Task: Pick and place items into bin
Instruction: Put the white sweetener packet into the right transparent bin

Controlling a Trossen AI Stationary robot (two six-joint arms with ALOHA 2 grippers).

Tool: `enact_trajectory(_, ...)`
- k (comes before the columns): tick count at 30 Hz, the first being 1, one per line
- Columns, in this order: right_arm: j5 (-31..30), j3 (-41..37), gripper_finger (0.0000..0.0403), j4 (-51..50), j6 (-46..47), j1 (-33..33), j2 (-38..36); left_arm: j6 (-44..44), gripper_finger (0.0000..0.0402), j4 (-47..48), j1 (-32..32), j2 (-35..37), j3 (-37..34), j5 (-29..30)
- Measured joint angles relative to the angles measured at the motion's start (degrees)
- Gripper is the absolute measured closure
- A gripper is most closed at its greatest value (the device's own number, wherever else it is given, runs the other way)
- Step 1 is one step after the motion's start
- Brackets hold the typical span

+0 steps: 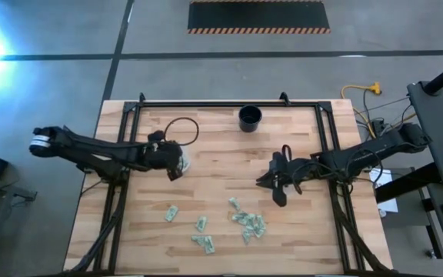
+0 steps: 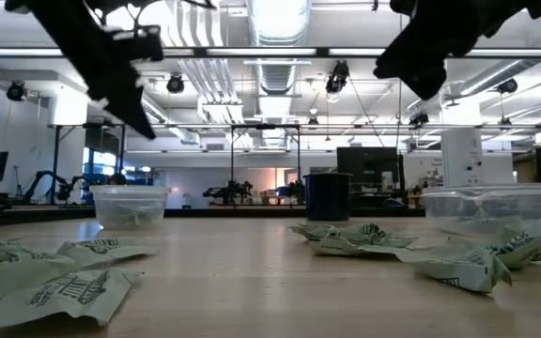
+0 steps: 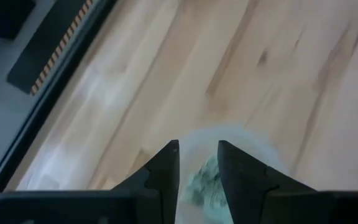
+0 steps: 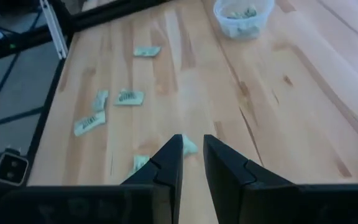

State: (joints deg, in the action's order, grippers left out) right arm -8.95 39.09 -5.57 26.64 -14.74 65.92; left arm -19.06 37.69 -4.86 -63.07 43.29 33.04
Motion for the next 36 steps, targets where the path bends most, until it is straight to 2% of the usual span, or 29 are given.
enact_trajectory(3,0.64,0.0,0.0346,5.09,1.01,0.0,3.54,0.38,0.0308,0.01,-0.02,1.06,1.69,-0.25)
enact_trajectory(10,6.25,0.01,0.0346,18.69,6.05,-0.02,15.17,0.4,0.0308,0.11,-0.02,3.83,2.66,-0.43)
enact_trajectory(14,7.96,2.25,0.0332,19.13,9.13,-0.01,20.64,0.76,0.0308,0.31,-0.11,5.57,2.45,-0.4)
enact_trajectory(19,9.22,6.6,0.0294,19.14,9.84,-0.09,26.69,3.67,0.0308,0.28,-0.13,7.28,2.38,-0.37)
enact_trajectory(23,8.78,10.14,0.0267,16.45,9.76,-0.31,30.61,5.99,0.0308,0.14,-0.13,8.14,2.44,-0.34)
enact_trajectory(27,7.56,14.55,0.0249,7.97,9.42,-0.75,33.95,6.19,0.0308,0.28,-0.13,8.93,2.36,-0.36)
enact_trajectory(31,5.71,19.11,0.0242,0.02,9.02,-1.55,36.86,6.27,0.0308,0.26,-0.13,9.75,2.36,-1.14)
enact_trajectory(36,4.24,23.11,0.0243,-1.51,9.0,-1.6,39.81,6.32,0.0308,0.44,-0.13,10.74,2.18,-1.3)
